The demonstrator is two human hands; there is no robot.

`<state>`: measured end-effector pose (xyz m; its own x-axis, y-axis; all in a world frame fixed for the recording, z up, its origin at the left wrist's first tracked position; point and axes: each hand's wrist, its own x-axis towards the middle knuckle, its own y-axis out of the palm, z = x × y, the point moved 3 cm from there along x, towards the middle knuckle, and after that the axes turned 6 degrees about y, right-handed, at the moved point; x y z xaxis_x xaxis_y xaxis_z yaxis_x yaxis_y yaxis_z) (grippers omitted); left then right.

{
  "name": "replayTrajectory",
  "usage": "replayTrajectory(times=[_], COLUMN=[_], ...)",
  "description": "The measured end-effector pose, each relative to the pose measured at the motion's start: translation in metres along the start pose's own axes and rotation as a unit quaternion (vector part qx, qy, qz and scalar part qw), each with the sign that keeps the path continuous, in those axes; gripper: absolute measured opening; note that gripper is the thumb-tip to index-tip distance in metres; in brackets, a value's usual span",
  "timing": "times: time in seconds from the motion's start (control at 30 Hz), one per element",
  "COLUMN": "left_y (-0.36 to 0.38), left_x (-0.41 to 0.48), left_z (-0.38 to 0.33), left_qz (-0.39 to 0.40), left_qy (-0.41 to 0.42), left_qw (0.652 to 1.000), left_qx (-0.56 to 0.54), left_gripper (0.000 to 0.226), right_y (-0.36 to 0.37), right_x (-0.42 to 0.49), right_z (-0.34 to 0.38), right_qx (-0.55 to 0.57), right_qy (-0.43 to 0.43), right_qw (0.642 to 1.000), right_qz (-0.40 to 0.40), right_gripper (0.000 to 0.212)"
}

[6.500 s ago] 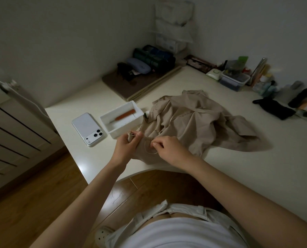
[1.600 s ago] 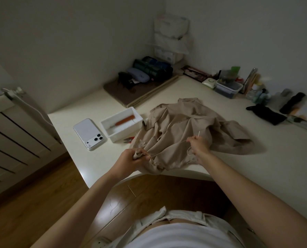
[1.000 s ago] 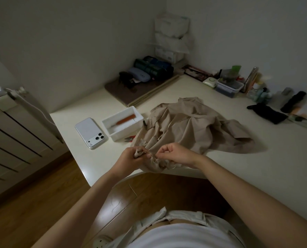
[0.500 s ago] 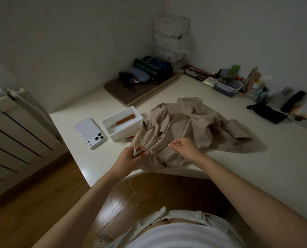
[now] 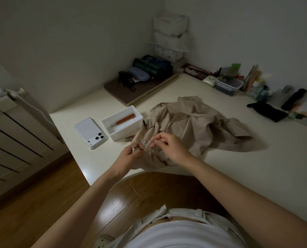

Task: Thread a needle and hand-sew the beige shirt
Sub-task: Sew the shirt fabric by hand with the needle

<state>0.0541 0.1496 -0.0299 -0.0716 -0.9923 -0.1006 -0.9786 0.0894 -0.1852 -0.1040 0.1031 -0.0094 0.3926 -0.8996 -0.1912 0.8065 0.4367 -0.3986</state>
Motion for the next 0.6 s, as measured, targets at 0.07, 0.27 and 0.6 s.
replayTrajectory(times=[0.07, 0.27, 0.6], left_y=[-0.001, -0.002, 0.001], left_x=[-0.002, -0.007, -0.006], left_z=[-0.002, -0.007, -0.012], left_qz=[-0.001, 0.001, -0.011], left_qy=[-0.001, 0.009, 0.021], left_qw=[1.0, 1.0, 1.0], left_qx=[-0.005, -0.007, -0.012], left_gripper=[0.029, 0.045, 0.055], right_y=[0.005, 0.014, 0.006], right_x=[0.001, -0.004, -0.006], right_z=[0.0, -0.002, -0.011], right_qx=[0.001, -0.004, 0.058], right_qy=[0.024, 0.047, 0.077], right_qw=[1.0, 0.998, 0.993], right_qz=[0.012, 0.045, 0.062], right_gripper=[0.012, 0.01, 0.013])
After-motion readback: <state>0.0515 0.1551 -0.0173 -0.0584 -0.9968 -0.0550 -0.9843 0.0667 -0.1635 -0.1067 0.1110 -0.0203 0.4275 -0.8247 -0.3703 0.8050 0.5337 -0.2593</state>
